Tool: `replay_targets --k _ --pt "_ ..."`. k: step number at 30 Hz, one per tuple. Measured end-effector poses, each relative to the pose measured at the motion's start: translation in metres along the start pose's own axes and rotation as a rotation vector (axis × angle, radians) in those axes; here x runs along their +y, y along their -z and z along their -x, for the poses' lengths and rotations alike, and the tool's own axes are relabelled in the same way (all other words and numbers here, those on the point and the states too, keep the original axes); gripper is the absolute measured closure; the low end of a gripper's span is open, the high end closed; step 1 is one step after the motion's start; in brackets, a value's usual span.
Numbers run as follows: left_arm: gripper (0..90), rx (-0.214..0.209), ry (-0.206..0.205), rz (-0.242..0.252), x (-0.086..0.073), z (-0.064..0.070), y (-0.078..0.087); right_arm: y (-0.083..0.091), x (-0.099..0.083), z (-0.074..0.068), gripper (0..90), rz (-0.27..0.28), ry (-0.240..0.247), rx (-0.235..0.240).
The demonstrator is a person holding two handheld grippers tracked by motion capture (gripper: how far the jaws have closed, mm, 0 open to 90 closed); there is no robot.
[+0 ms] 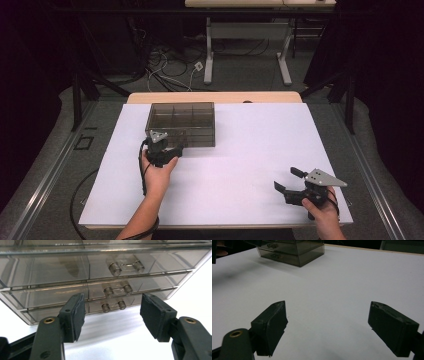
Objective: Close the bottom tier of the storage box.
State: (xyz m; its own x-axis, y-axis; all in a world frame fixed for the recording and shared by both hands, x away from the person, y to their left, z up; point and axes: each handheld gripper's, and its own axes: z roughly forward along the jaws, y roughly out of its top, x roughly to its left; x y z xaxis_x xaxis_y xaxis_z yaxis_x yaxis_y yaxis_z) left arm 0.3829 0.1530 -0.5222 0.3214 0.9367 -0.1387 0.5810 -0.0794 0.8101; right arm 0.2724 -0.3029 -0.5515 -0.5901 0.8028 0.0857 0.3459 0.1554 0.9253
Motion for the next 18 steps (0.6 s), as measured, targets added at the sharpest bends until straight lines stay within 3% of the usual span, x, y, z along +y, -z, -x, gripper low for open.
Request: replay_targets --k 6,11,18 --pt "36.8 -0.019 0.008 0.022 0.003 -0.002 0.011 -0.001 0.000 0.001 14.7 -0.002 0.000 0.002" --pt "36.7 -0.059 0.022 0.038 0.006 -0.002 0.023 0.002 0.000 0.001 14.7 -0.002 0.009 -0.003" --pt "18.0 -0.072 0.005 0.069 0.006 -0.003 0.041 0.005 -0.001 0.000 14.7 0.008 -0.002 -0.019"
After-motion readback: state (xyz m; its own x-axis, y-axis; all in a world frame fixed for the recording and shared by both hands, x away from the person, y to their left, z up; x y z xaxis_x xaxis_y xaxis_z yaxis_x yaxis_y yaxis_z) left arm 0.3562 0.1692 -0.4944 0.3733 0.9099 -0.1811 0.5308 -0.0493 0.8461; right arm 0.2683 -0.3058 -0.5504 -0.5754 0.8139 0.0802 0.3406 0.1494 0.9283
